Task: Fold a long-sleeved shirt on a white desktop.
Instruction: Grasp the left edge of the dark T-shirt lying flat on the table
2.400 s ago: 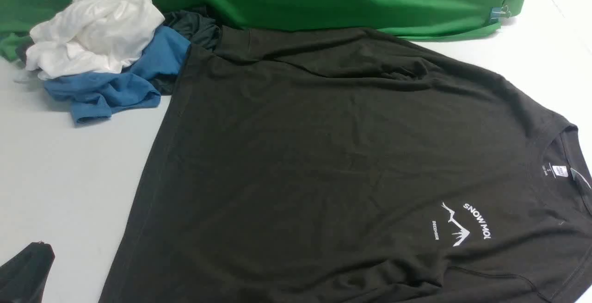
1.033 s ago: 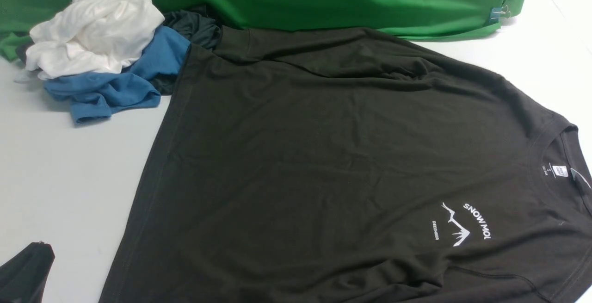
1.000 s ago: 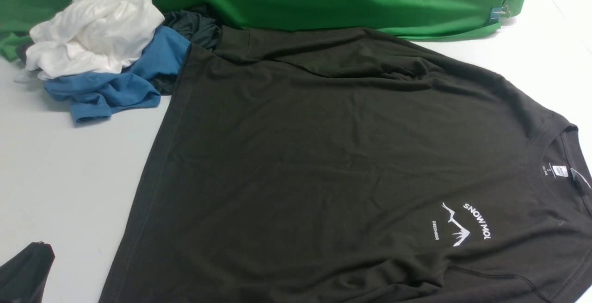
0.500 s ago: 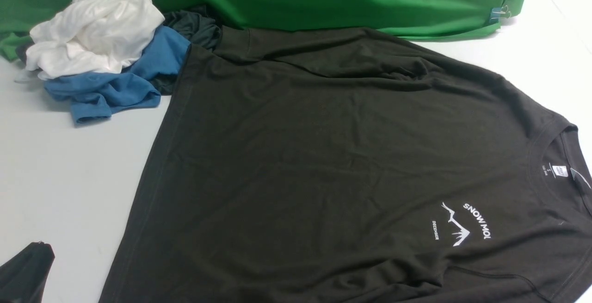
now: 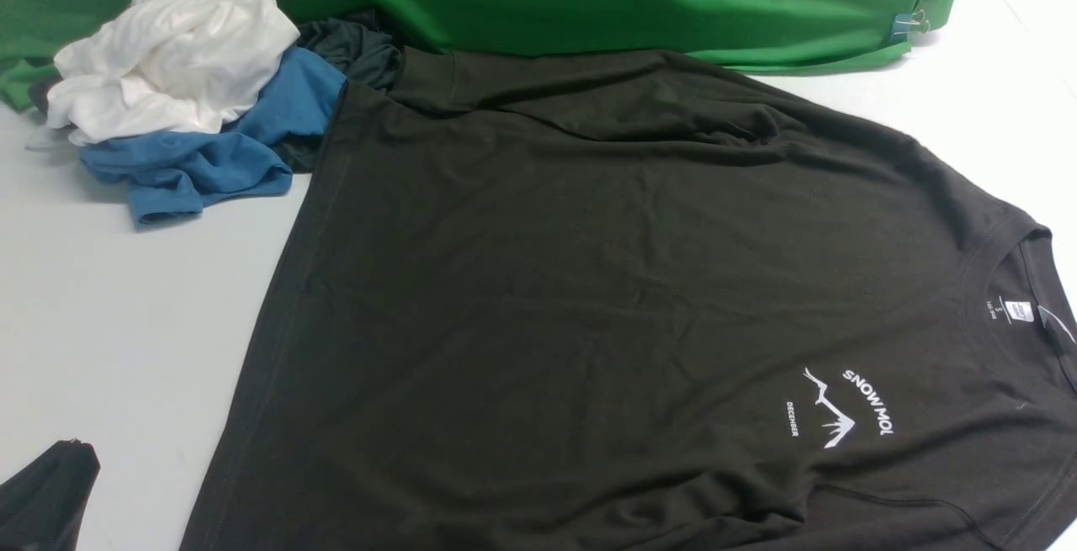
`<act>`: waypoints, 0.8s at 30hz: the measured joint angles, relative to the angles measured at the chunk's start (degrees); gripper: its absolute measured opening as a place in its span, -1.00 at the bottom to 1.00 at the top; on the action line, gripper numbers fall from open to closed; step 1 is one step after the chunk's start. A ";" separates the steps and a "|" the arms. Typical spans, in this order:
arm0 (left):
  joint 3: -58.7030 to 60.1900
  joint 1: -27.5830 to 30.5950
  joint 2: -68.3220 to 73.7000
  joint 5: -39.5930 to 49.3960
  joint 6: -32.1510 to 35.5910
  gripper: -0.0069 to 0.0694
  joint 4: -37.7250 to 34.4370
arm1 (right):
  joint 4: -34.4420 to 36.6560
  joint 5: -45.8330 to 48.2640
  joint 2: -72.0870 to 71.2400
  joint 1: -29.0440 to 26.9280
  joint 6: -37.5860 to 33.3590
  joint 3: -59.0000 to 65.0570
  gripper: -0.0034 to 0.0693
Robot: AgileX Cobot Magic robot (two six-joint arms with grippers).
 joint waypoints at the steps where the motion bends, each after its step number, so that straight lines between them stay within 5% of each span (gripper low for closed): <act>1: 0.00 0.00 0.00 -0.52 0.00 -0.76 0.00 | 0.00 0.00 0.00 0.00 0.00 0.00 -0.24; 3: 0.00 0.00 0.00 -2.34 -0.59 -0.76 -0.65 | 0.00 0.00 0.00 0.00 0.00 0.00 -0.24; 9: 0.00 0.00 0.00 -23.69 -16.03 -0.76 -20.91 | 0.00 0.00 0.00 0.00 0.00 0.00 -0.24; 11: 0.00 0.00 0.00 -27.01 -16.60 -0.76 -20.87 | 0.00 0.00 0.00 0.00 0.00 0.00 -0.24; 16: -1.12 -1.00 -0.04 -27.78 -26.32 -0.76 -11.59 | 0.00 0.00 0.00 0.00 0.00 0.00 -0.24; 20: -9.64 -6.02 3.59 -19.27 -40.36 -0.76 9.96 | 0.00 0.00 0.00 0.00 0.00 0.00 -0.24; 24: -20.35 -14.34 13.13 -8.96 -39.37 -0.76 18.18 | 0.00 0.00 0.00 0.00 0.00 0.00 -0.24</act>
